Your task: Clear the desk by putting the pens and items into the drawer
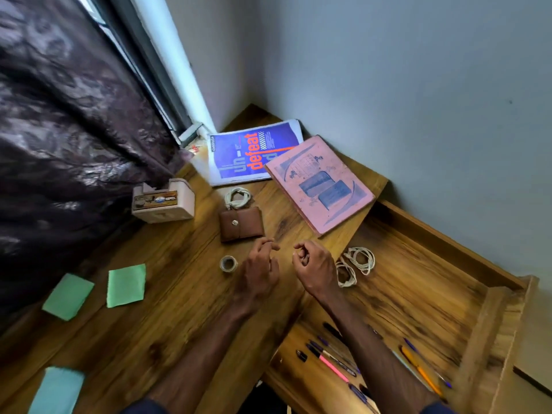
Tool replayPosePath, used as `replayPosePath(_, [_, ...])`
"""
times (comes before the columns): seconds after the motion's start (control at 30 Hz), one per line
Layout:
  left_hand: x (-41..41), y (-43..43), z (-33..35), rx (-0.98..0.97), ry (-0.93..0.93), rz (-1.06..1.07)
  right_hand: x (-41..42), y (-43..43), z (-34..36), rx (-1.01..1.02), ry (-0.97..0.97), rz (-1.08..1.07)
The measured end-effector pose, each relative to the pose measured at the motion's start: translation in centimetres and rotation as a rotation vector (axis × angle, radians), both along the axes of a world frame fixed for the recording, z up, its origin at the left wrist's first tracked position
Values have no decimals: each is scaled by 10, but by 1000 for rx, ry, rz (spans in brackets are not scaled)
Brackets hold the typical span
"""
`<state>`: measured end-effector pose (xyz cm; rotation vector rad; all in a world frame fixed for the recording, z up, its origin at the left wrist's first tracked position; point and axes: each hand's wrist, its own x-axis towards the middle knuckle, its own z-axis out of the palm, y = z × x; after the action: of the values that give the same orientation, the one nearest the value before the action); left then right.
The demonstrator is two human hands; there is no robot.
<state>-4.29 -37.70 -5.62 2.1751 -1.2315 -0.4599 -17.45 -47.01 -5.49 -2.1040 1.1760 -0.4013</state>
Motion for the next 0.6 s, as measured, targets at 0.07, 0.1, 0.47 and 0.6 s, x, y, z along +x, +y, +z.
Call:
replayPosePath(0.07, [21,3,8,-46,-1,93,21,6,1,36,71,82])
replayPosePath(0.1, [29,4,11,-60,-9,134,28,9,0,51,106,122])
replayPosePath(0.47, [91,6,11,-17,-66,295,71,21,-1,96,331,199])
replayPosePath(0.6, [121,-42,3,24,-84,275,73,13,-2,122,336,196])
